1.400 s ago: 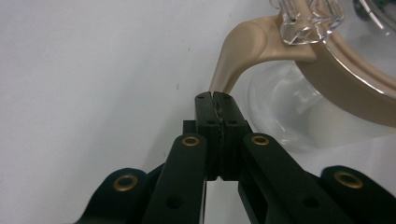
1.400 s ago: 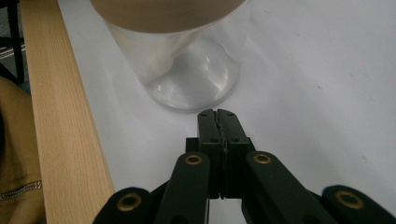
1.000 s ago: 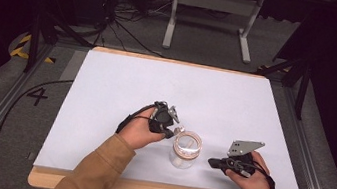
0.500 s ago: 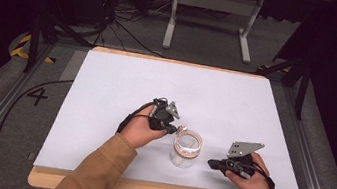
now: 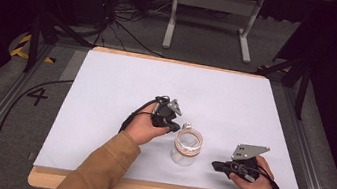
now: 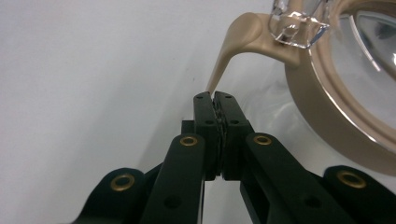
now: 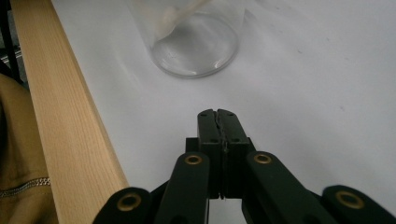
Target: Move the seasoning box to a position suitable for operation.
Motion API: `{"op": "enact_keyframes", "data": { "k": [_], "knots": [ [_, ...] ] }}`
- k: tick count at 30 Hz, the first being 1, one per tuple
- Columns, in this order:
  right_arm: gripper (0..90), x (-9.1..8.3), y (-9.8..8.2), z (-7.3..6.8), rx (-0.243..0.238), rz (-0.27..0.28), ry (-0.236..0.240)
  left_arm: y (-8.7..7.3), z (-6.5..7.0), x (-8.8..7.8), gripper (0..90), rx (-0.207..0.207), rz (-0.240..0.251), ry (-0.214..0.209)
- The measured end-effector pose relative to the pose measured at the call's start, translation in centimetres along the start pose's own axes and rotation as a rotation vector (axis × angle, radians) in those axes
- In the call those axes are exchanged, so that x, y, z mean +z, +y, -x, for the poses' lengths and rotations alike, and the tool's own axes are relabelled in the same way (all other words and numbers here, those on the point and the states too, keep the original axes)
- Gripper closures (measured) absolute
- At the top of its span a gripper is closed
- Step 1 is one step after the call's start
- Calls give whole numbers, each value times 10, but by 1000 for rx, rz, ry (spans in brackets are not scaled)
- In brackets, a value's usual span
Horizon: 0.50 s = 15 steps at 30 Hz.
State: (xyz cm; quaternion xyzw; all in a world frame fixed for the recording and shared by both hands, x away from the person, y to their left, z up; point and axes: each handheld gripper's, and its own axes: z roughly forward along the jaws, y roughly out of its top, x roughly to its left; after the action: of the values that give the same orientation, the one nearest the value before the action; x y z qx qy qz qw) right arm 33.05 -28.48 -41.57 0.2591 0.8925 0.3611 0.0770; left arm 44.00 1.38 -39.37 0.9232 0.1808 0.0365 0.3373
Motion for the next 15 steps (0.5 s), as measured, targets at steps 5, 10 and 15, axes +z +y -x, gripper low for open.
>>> {"op": "enact_keyframes", "data": {
  "k": [5,10,15],
  "knots": [
    [900,-3,1,-1,0,34,-5,2,0,-13,893,-6,30,13],
    [900,-6,0,0,12,50,-17,7,4,-31,892,-41,155,10],
    [900,-6,0,0,22,57,-30,9,9,-37,892,-60,272,3]
  ]
}}
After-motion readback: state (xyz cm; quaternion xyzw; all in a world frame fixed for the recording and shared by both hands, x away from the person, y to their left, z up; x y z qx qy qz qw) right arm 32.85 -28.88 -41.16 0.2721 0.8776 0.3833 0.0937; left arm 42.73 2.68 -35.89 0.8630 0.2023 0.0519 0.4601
